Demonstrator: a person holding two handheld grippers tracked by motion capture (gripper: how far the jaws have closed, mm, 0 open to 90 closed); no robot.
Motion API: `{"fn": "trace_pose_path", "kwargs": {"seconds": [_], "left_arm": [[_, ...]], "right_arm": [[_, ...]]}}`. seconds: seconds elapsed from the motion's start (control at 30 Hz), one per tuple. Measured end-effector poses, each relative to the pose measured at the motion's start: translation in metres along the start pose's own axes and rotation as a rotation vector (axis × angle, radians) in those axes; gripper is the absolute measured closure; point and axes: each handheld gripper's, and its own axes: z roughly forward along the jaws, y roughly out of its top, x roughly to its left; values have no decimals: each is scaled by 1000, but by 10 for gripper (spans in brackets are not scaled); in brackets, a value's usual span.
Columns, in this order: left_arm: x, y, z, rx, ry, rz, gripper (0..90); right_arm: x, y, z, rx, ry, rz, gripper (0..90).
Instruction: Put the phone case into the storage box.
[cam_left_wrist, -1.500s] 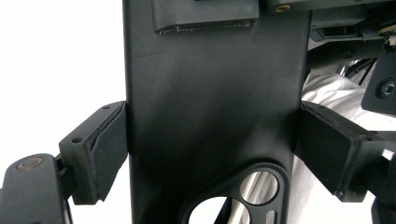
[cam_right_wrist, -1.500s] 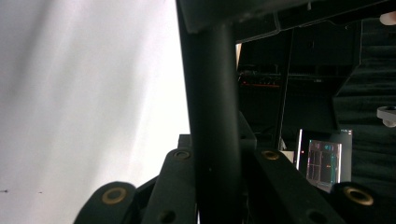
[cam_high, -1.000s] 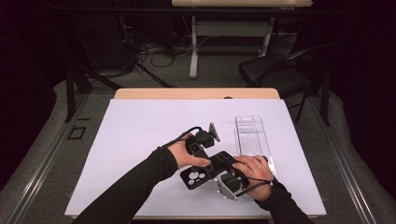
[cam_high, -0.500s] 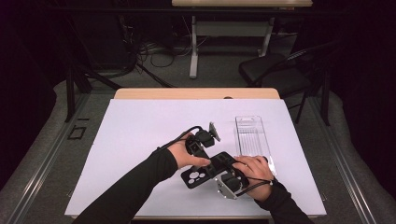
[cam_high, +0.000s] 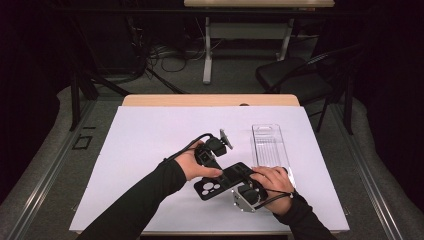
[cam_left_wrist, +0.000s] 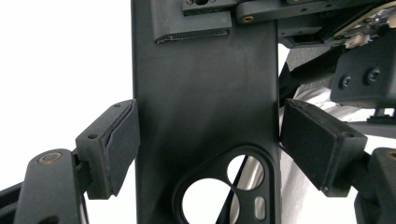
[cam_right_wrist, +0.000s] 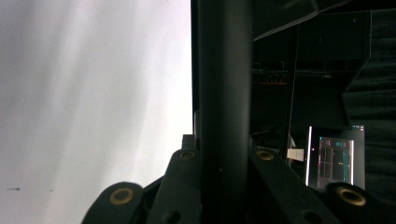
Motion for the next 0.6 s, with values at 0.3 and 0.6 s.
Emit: {"fn": "trace_pose_path", "kwargs": {"seconds": [0.3, 0.6], "left_arm": [[6, -11, -14, -60, 33, -17, 215], [13, -20, -18, -86, 46, -38, 223]], "right_arm": [[-1, -1, -1, -9, -7, 7, 880], [-2, -2, -2, -16, -7, 26, 880]]}}
